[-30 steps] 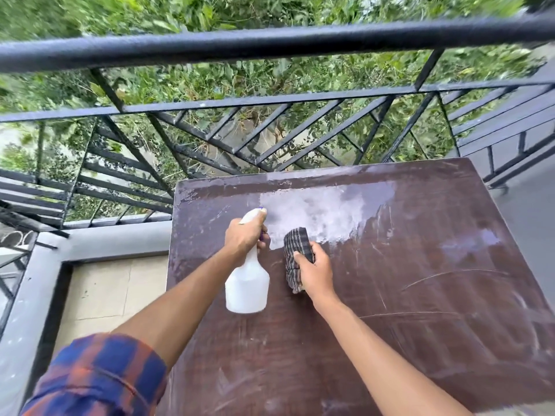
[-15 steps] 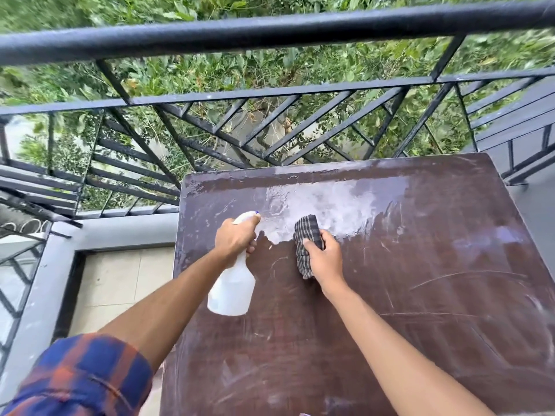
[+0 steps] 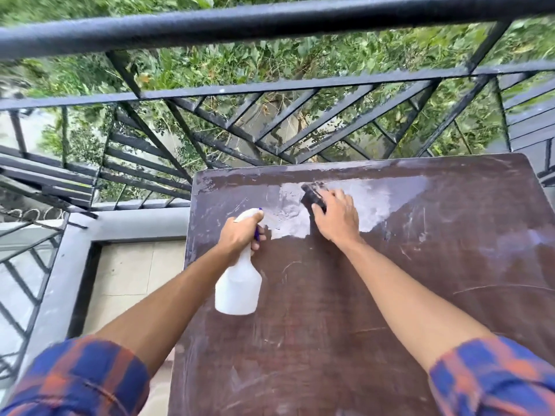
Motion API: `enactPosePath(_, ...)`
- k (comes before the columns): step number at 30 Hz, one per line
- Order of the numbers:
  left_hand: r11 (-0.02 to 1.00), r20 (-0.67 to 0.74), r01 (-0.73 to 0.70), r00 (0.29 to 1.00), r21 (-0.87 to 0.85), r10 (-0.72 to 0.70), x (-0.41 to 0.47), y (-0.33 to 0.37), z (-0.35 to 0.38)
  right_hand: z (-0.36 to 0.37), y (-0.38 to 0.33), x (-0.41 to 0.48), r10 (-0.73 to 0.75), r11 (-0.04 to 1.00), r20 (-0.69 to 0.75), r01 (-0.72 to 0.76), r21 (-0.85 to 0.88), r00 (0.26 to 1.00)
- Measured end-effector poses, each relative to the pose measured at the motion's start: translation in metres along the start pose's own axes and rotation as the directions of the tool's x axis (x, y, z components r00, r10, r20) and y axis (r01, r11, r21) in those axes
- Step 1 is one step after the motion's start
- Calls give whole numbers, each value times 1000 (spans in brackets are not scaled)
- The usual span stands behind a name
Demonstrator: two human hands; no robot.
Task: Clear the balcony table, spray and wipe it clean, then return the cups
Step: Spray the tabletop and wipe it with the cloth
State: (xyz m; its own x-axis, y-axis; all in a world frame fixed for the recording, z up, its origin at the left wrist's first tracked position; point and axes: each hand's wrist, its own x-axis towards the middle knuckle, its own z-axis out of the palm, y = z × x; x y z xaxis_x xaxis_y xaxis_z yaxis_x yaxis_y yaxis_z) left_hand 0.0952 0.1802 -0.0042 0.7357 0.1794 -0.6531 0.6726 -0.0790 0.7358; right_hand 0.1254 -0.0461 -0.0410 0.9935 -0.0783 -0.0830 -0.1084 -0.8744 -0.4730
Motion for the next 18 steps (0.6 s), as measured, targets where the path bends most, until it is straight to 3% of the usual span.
enactPosePath(3,997,-53,-12,999,-73,8,14,9,-14,17,-2,7,-62,982,76,74,-175,995)
enactPosePath(7,994,-97,-42,995,-102,32,36,20,-40,47,-7,2,-59,972,61,71,-224,996)
enactPosePath(13,988,-134,-46,991,-148,26,53,40,-78,54,-13,57,106,978,-47,-113,-178,993)
enactPosePath(18,982,-172,-57,985,-180,25,51,40,-121,85,-75,84,282,953,-137,-294,-76,950)
